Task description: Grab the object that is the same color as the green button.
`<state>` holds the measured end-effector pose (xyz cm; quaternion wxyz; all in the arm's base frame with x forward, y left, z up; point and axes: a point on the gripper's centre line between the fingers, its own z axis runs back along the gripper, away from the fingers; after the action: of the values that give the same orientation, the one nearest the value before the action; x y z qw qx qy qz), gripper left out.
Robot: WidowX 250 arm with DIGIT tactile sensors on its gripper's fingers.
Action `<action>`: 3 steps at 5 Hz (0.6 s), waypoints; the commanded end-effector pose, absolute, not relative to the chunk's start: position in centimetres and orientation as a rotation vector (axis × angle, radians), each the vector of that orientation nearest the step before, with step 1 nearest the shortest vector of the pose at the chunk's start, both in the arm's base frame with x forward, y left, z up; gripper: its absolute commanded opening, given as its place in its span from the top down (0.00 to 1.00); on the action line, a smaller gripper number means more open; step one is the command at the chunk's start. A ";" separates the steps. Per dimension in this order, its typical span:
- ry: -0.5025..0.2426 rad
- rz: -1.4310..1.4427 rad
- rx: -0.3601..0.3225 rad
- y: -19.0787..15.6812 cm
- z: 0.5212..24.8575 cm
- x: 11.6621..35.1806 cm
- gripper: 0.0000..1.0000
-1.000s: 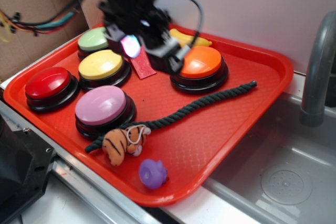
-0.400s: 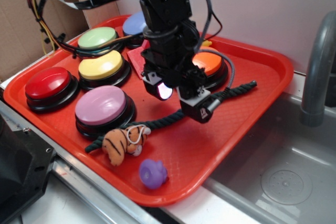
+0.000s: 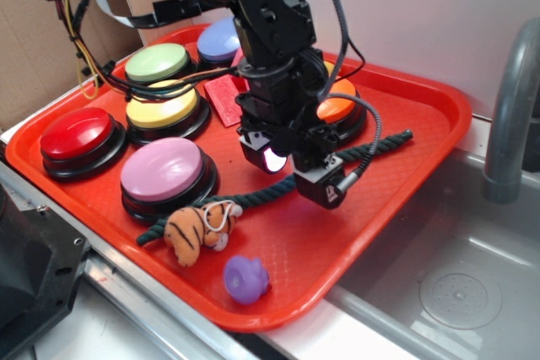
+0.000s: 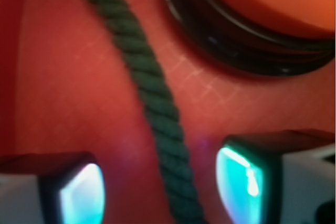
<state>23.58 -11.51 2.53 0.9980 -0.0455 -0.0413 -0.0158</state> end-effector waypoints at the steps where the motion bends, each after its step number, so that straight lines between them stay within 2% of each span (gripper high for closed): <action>1: -0.116 -0.040 -0.061 -12.1 2.2 23.8 1.00; 3: -0.126 -0.024 -0.032 -12.0 2.5 23.7 1.00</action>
<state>23.33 -11.59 1.85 0.9987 -0.0087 -0.0491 -0.0103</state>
